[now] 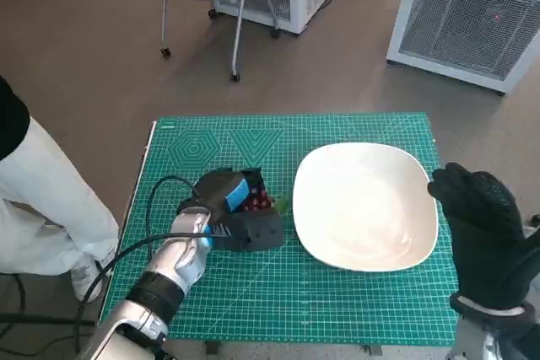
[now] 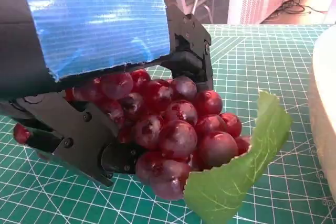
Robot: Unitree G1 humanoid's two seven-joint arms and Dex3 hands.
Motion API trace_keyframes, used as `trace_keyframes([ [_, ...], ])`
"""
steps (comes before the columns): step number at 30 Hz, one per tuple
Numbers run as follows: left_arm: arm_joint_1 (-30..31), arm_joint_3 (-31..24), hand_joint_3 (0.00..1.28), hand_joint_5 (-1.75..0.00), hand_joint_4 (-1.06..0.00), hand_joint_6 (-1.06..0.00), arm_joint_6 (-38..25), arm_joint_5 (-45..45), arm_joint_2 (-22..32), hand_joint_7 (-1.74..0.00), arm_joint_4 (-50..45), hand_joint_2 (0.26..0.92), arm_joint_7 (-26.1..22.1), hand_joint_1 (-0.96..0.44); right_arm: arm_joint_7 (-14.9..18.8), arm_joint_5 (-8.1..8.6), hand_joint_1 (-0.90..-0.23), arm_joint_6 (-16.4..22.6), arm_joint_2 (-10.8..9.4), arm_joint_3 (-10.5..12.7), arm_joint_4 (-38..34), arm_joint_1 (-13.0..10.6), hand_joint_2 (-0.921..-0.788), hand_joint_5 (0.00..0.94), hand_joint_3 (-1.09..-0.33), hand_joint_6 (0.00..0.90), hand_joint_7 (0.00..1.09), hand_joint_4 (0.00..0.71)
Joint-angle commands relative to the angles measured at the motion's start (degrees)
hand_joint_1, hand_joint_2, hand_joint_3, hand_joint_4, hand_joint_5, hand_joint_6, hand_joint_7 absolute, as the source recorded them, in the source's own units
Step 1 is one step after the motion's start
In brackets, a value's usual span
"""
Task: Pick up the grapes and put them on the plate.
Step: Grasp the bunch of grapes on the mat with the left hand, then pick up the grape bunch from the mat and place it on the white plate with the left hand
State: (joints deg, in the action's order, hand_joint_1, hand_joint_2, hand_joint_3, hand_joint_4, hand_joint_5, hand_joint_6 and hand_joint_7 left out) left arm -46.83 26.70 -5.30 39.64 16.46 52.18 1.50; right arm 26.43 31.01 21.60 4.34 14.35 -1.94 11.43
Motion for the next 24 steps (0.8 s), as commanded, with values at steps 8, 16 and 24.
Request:
trace_keyframes([
  [8, -0.46, -0.02, 0.5, -1.66, -0.43, -0.65, 0.05, -0.26, 0.67, -1.03, 1.2, 0.752, -0.53, 0.01, 0.21, -0.44, -0.381, -0.07, -0.12, -0.08, -1.25, -0.41, -0.921, 0.514, -0.518, 0.275, 0.87, 0.501],
  [16, -0.08, -0.44, 0.43, -1.41, -0.51, -0.55, -0.89, -0.33, 1.48, -1.29, -1.34, 0.783, -1.51, 0.0, 0.06, -0.78, -0.381, 0.18, -0.1, -0.17, -1.45, -0.23, -0.921, 0.512, -0.517, 0.277, 0.86, 0.502],
  [24, 2.78, -1.47, 0.41, -1.45, -0.5, -0.58, -3.94, 0.06, 4.13, -1.22, -12.44, 0.791, -4.32, 0.0, 0.04, -0.75, -0.38, 0.32, -0.18, -0.33, -1.63, -0.02, -0.921, 0.511, -0.518, 0.278, 0.86, 0.502],
])
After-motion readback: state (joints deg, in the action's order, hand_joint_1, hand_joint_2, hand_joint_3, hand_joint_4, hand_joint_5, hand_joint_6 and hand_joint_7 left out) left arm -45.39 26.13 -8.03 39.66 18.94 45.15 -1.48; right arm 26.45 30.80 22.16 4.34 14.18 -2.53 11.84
